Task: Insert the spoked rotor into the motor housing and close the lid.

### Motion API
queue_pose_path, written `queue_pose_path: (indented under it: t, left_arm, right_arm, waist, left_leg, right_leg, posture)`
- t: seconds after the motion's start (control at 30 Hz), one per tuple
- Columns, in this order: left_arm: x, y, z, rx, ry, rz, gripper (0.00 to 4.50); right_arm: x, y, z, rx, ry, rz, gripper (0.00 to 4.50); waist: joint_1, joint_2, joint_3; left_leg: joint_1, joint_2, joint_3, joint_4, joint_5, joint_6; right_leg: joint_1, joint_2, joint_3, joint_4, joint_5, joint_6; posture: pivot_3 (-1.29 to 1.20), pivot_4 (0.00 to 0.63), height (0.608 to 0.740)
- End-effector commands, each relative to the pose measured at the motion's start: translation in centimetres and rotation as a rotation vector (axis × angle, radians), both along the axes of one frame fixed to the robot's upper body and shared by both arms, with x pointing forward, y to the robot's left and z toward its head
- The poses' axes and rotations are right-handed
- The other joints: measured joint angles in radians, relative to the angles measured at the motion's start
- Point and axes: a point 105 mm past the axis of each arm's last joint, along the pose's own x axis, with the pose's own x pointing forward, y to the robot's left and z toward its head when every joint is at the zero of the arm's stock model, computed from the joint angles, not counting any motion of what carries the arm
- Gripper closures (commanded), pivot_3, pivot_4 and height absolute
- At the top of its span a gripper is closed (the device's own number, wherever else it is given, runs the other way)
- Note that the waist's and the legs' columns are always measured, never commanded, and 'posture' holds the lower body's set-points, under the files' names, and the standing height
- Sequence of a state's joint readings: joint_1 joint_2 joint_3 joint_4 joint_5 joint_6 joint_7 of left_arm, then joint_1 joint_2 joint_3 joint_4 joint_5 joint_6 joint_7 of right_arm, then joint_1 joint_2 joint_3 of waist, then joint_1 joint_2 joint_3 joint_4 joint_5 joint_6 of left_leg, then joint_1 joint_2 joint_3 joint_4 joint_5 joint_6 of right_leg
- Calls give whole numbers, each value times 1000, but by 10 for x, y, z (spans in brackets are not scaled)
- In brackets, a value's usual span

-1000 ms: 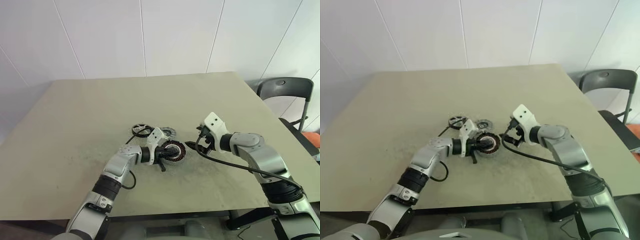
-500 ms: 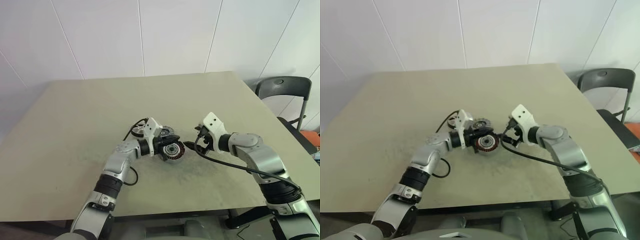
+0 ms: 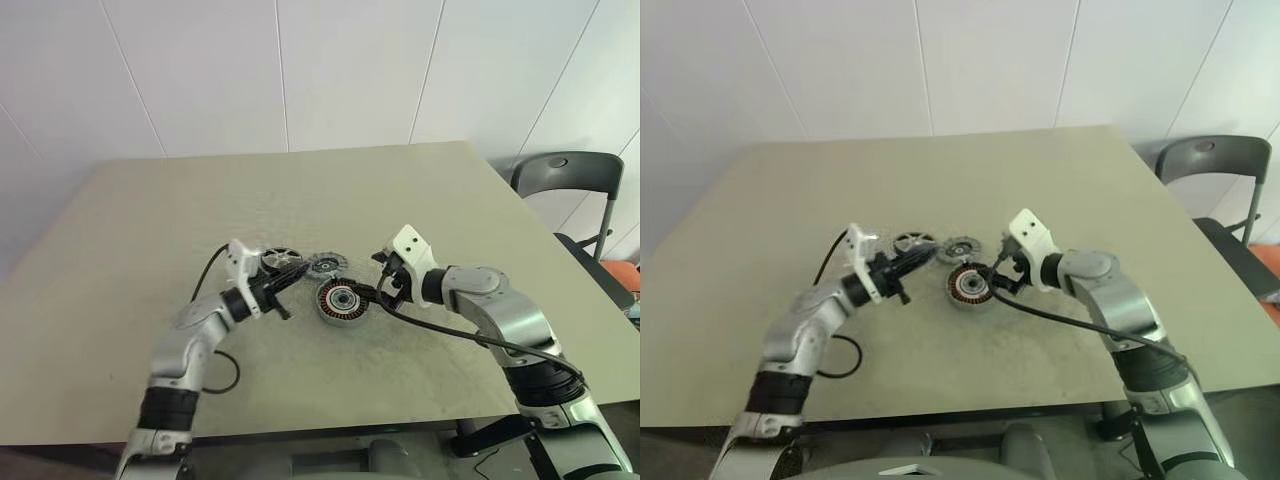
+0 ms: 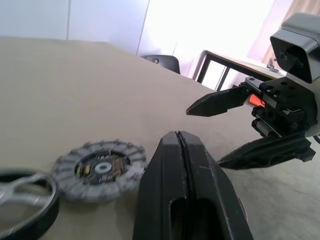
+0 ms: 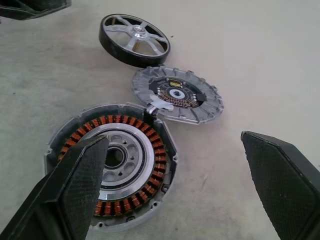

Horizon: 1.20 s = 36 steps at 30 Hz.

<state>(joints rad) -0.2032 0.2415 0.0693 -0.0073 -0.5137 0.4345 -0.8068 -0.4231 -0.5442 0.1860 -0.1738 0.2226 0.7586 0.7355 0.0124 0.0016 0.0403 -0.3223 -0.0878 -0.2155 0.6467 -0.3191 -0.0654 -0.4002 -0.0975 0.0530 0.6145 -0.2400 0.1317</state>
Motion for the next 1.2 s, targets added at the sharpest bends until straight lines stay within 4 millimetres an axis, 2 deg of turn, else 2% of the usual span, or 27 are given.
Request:
queue_pose_path:
  t: [0.03, 0.13, 0.3, 0.5, 0.53, 0.6, 0.87, 1.2]
  left_arm:
    - [-2, 15, 11, -57, 6, 57, 4482]
    - [-3, 24, 0, -75, 104, 112, 4482]
    - [-6, 34, -30, -132, 246, 165, 4482]
    - [12, 40, -39, -170, 309, 230, 4482]
    - [16, 39, -38, -183, 309, 231, 4127]
    - [19, 36, -34, -205, 309, 226, 3722]
    - [36, 19, -19, -332, 425, 233, 1095]
    - [41, 13, -16, -415, 570, 285, 1095]
  right_arm:
    - [-1, 8, 14, 0, -56, 55, 0]
    - [0, 8, 14, 0, -57, 53, 0]
    - [-1, 9, 13, 1, -53, 60, 0]
    - [-1, 7, 13, -8, -55, 54, 0]
    - [-1, 7, 13, -9, -56, 53, 0]
    - [-1, 7, 12, -10, -56, 51, 0]
    - [-1, 5, 11, -16, -59, 36, 0]
    - [-1, 3, 10, -18, -60, 24, 0]
  waist:
    - [1, 0, 0]
    - [2, 0, 0]
    - [1, 0, 0]
    - [3, 0, 0]
    - [3, 0, 0]
    - [2, 0, 0]
    - [0, -1, 0]
    - [1, -2, 1]
  left_leg:
    - [0, 0, 0, 0, 0, 0]
    - [0, 0, 0, 0, 0, 0]
    - [0, 0, 0, 0, 0, 0]
    - [0, 0, 0, 0, 0, 0]
    - [0, 0, 0, 0, 0, 0]
    - [0, 0, 0, 0, 0, 0]
    - [0, 0, 0, 0, 0, 0]
    - [0, 0, 0, 0, 0, 0]
  right_leg:
    - [0, 0, 0, 0, 0, 0]
    - [1, 0, 0, 0, 0, 0]
    - [0, 0, 0, 0, 0, 0]
    - [0, 0, 0, 0, 0, 0]
    - [0, 0, 0, 0, 0, 0]
    - [1, 0, 0, 0, 0, 0]
    - [0, 0, 0, 0, 0, 0]
    - [0, 0, 0, 0, 0, 0]
  posture:
    - [0, 0, 740]
    - [0, 0, 740]
    - [0, 0, 740]
    - [0, 0, 740]
    - [0, 0, 740]
    - [0, 0, 740]
    - [0, 0, 740]
    - [0, 0, 740]
